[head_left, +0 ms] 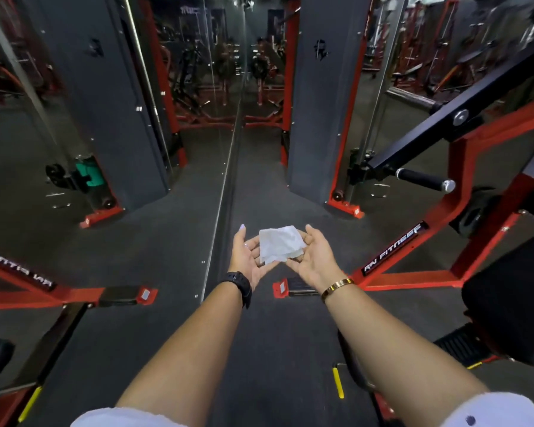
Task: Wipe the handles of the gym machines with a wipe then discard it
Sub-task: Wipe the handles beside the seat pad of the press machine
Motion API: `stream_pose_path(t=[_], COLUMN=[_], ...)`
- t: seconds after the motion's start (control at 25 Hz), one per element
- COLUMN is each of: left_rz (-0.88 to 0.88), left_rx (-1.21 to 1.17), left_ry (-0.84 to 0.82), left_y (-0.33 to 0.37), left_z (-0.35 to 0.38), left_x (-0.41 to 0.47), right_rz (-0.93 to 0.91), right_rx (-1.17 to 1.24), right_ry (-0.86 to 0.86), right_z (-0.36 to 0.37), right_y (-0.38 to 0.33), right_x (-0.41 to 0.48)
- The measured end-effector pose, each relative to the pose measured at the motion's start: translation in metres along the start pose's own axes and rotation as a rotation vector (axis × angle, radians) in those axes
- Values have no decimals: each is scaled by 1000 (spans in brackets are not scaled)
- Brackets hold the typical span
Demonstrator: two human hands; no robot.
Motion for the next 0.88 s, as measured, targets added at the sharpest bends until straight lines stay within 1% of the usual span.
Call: stream_pose_path(t=[0.2,0.32,0.44,0.72,0.88], left_rz=[-55,-68,-93,-190,-251], left_rx=[25,38,73,123,147], left_ry=[-73,-127,-189,-291,-400], left_y=[23,27,25,14,-1], left_z=[17,38,69,170,252], left_x=[92,144,213,368,443], right_rz=[-76,-111,-172,-260,-355], right_rx=[4,28,100,127,114], right_ry=[52,91,153,269,323], right_z=[-12,-32,-65,-150,-205], right_y=[-42,-72,-106,-213,-294], right_x=[76,112,159,255,283])
Point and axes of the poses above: each hand's wrist, its own x-axis towards the middle knuckle, its own z-axis out of the palm, y = z × x, the point moved 6 cm from there along x, towards the middle knuckle, and after that the axes turned 8 degrees about -y, right-handed, at the moved point
